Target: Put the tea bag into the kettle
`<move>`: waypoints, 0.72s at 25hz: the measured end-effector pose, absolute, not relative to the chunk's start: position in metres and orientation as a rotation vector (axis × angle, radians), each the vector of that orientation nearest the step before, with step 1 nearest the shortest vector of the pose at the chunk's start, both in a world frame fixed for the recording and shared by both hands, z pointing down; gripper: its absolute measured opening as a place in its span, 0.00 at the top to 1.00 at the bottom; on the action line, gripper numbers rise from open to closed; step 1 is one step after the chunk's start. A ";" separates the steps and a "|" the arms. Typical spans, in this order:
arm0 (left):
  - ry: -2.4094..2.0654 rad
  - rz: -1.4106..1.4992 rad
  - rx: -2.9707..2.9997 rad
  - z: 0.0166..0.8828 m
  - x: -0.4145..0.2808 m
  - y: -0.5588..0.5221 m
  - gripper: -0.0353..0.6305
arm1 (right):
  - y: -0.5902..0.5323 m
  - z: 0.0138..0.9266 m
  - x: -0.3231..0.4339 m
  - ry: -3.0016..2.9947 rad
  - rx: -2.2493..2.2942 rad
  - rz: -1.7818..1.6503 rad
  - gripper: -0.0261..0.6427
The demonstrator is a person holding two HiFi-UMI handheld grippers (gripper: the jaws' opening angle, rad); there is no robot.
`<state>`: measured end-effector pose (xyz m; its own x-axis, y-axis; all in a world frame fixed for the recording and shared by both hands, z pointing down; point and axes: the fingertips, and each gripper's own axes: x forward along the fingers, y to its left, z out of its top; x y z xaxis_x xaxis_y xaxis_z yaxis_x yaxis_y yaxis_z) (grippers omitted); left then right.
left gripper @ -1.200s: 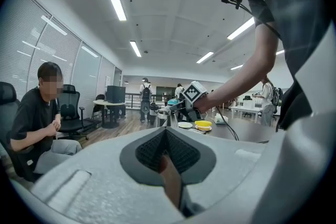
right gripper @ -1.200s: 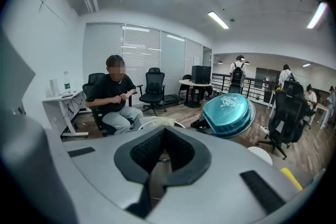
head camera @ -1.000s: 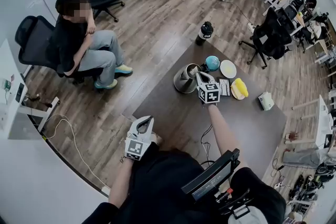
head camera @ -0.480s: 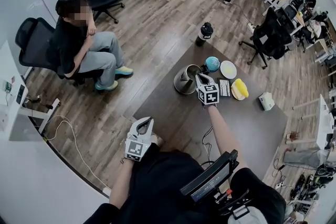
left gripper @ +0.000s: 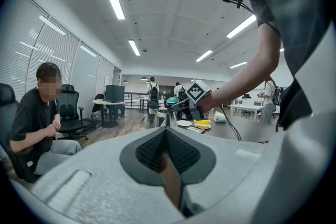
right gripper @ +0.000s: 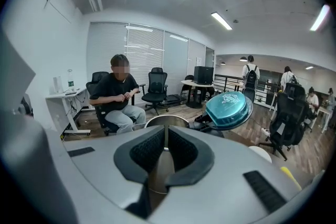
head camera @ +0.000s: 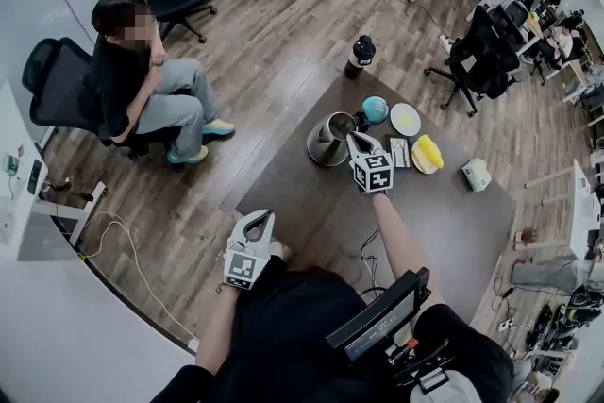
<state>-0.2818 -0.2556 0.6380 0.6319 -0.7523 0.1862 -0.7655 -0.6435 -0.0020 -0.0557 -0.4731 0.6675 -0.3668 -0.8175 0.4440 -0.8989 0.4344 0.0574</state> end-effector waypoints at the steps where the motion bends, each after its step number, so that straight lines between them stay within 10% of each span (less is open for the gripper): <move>1: -1.287 0.264 2.770 0.638 -0.281 -0.256 0.94 | -0.471 0.666 -0.056 -2.291 1.457 0.271 0.95; 18: -1.217 0.324 2.814 0.642 -0.266 -0.250 0.94 | -0.418 0.622 -0.070 -2.456 1.508 0.245 0.95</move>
<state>-0.2663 -0.2503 0.6423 0.6667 -0.7137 0.2148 -0.7261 -0.6870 -0.0290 -0.0700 -0.4182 0.6225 -0.4337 -0.8510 0.2961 -0.8927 0.4504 -0.0131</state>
